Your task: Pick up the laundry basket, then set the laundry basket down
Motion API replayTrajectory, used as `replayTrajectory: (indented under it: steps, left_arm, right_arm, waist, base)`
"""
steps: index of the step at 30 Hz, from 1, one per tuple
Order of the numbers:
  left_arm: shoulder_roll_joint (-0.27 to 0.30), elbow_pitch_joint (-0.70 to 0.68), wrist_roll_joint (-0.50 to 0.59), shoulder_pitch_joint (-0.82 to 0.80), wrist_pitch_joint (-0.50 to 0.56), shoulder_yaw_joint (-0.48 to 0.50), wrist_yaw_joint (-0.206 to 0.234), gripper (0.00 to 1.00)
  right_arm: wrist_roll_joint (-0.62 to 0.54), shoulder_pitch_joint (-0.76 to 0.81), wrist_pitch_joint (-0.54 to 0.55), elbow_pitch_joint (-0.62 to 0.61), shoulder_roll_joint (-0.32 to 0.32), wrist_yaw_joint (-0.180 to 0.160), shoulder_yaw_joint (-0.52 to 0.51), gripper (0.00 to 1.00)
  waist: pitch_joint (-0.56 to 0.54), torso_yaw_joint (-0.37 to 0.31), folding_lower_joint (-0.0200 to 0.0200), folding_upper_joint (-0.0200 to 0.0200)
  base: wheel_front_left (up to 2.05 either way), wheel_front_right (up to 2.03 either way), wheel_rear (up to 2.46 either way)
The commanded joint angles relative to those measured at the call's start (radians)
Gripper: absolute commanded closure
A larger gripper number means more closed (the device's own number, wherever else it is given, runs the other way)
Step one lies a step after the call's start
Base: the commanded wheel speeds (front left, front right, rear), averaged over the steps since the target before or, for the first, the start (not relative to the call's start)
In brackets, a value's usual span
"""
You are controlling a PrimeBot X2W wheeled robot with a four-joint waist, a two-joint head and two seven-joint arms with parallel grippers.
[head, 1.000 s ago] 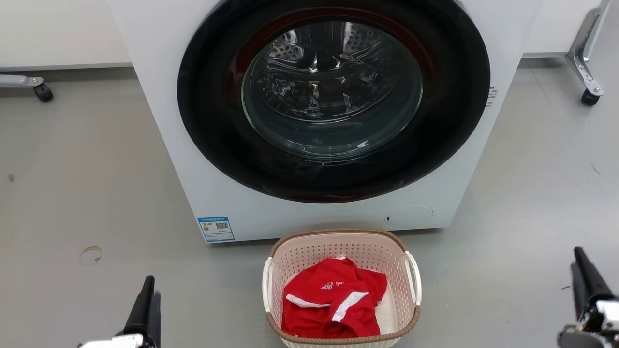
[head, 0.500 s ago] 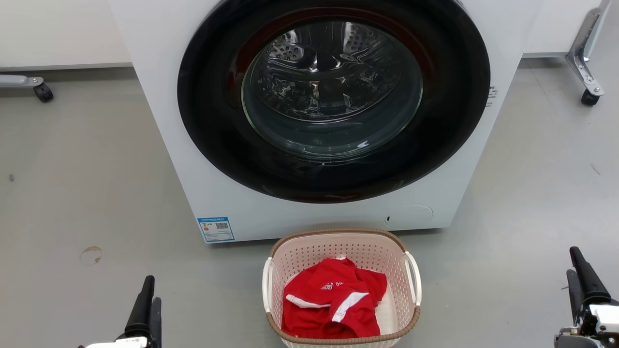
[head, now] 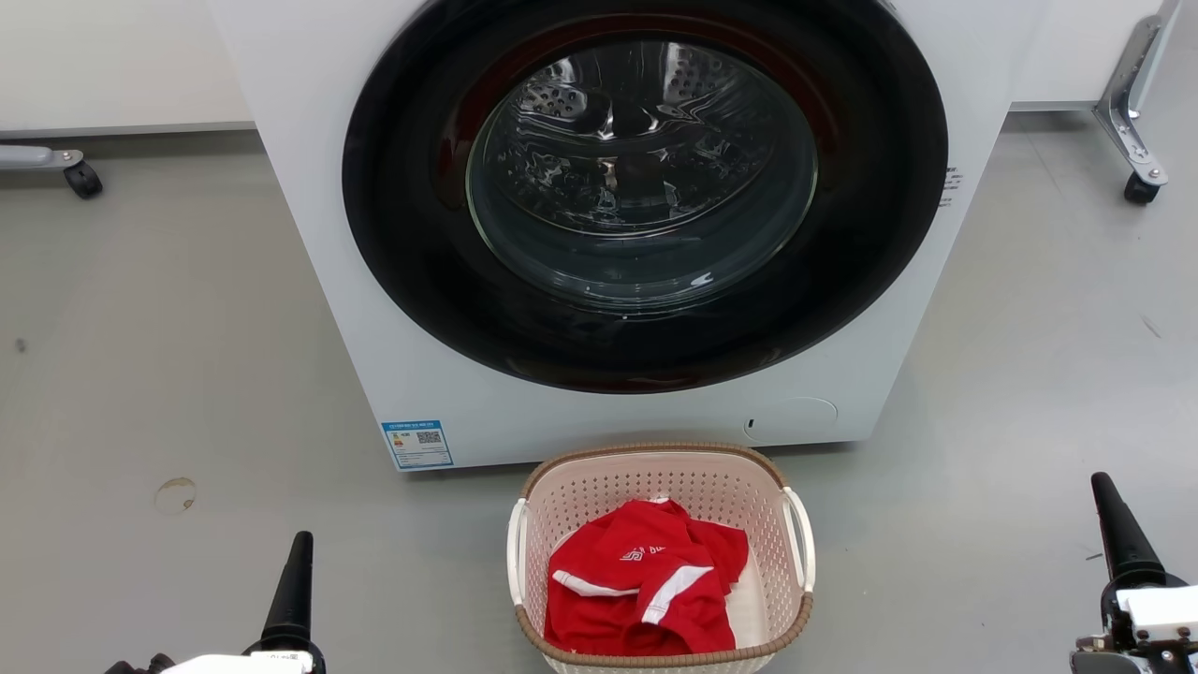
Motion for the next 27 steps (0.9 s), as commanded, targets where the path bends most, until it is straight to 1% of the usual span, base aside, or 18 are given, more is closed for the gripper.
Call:
replayTrajectory:
  steps: [1, 13, 18, 27]
  left_arm:
    - [0.01, -0.036, 0.031, -0.02, -0.01, 0.001, 0.008, 0.0]
    - [0.013, -0.046, 0.256, -0.012, -0.046, -0.029, 0.047, 0.0]
    - [0.02, -0.046, 0.346, -0.01, -0.06, -0.046, 0.06, 0.0]
    - [0.024, -0.053, 0.468, -0.006, -0.087, -0.067, 0.077, 0.0]
  right_arm:
    - [-0.032, -0.041, -0.015, -0.029, -0.033, 0.002, 0.005, 0.0]
    - [-0.239, -0.043, -0.05, -0.036, -0.036, 0.002, 0.023, 0.0]
    - [-0.342, -0.041, -0.065, -0.036, -0.04, 0.003, 0.032, 0.0]
    - [-0.476, -0.04, -0.091, -0.043, -0.039, 0.003, 0.045, 0.0]
  waist:
    - [0.0, 0.0, -0.0001, 0.0]
    - [-0.001, -0.001, -0.0001, 0.0]
    - [-0.002, -0.002, -0.0001, 0.0]
    - [-0.003, -0.002, -0.0001, 0.0]
  base:
    - [0.0, 0.0, 0.0]
    - [0.0, 0.0, 0.0]
    - [0.0, 0.0, 0.0]
    - [0.0, 0.0, 0.0]
